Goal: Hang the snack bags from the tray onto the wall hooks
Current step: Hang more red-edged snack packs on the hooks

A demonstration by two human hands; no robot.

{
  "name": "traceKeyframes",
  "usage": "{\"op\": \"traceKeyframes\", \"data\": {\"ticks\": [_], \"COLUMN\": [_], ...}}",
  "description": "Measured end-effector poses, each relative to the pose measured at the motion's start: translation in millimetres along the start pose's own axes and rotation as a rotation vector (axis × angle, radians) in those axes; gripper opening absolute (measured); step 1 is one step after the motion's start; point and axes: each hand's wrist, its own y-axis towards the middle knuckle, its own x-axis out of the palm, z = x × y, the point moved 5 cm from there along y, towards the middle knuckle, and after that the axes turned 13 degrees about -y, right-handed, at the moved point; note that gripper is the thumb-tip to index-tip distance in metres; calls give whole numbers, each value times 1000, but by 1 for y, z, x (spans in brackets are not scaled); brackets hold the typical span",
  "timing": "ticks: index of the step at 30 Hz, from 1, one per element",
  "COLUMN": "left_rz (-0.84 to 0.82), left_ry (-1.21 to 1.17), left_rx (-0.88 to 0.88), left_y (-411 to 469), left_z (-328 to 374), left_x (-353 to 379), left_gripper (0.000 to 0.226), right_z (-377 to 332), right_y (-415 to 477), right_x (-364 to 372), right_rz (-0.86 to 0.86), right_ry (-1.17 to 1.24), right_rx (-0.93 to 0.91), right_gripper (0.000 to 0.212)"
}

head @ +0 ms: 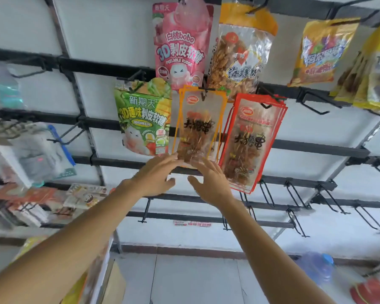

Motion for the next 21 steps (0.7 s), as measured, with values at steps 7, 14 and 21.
{"op": "traceKeyframes", "data": {"ticks": [7,14,21], "left_rz": [-132,-55,-36], "left_ry": [128,88,72], "left_rx": [-474,-630,-813], "left_y": [-122,-226,-321], "left_z": [-18,-41,-81], "left_x": [36,26,33], "left_gripper": [67,67,61], "right_z": [-47,-124,-214], "right_y": [-58,-83,-105], "right_x": [49,103,168], "right_rz": [-242,-355,-500], "right_ry": [41,-133,-17], "right_rx": [11,-201,-318], "right_gripper": [59,68,62]}}
